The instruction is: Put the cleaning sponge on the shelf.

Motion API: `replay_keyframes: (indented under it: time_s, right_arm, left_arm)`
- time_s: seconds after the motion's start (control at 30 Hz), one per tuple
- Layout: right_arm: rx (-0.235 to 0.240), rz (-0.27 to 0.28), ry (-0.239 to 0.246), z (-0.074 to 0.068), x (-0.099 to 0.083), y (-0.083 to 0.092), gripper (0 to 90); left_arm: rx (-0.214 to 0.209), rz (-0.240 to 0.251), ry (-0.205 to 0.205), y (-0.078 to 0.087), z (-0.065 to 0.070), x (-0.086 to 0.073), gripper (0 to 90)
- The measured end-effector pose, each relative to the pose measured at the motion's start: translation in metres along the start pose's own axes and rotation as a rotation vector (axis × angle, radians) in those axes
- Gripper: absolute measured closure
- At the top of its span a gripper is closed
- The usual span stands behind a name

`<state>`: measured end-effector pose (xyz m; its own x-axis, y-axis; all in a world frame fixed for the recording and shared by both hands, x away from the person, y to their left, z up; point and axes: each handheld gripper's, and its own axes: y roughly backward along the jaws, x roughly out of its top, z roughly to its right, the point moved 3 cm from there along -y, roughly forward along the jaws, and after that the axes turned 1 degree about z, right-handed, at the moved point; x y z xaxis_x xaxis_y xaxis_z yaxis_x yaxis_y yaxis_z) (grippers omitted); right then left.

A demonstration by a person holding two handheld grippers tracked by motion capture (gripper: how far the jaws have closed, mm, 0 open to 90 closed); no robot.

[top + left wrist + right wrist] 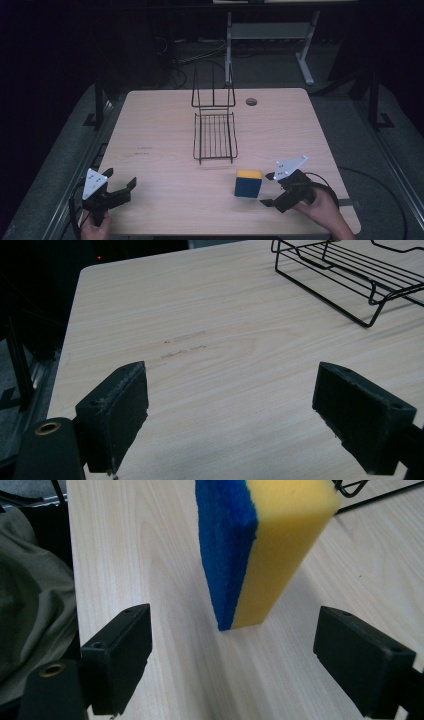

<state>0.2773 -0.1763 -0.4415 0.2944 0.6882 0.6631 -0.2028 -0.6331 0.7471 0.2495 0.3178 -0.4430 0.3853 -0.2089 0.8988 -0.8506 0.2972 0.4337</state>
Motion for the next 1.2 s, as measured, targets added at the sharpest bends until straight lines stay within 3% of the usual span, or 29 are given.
replay_keyframes:
  time_s: [0.47, 0.57, 1.0, 1.2]
  right_arm:
    - [0.022, 0.005, 0.010, 0.004, 0.012, -0.008, 16.0]
    - [0.037, 0.006, 0.008, 0.005, 0.013, -0.009, 20.7]
    - [0.032, 0.015, 0.015, 0.005, 0.020, -0.013, 22.5]
    - [0.038, 0.005, 0.016, 0.005, 0.022, -0.016, 30.8]
  left_arm:
    - [0.000, 0.001, 0.000, 0.000, 0.000, 0.000, 14.1]
    - [-0.001, 0.002, 0.001, 0.000, 0.000, 0.000, 14.1]
    - [-0.001, 0.000, -0.002, 0.000, 0.001, 0.000, 14.1]
    - [-0.002, 0.001, -0.001, 0.000, 0.000, 0.000, 14.1]
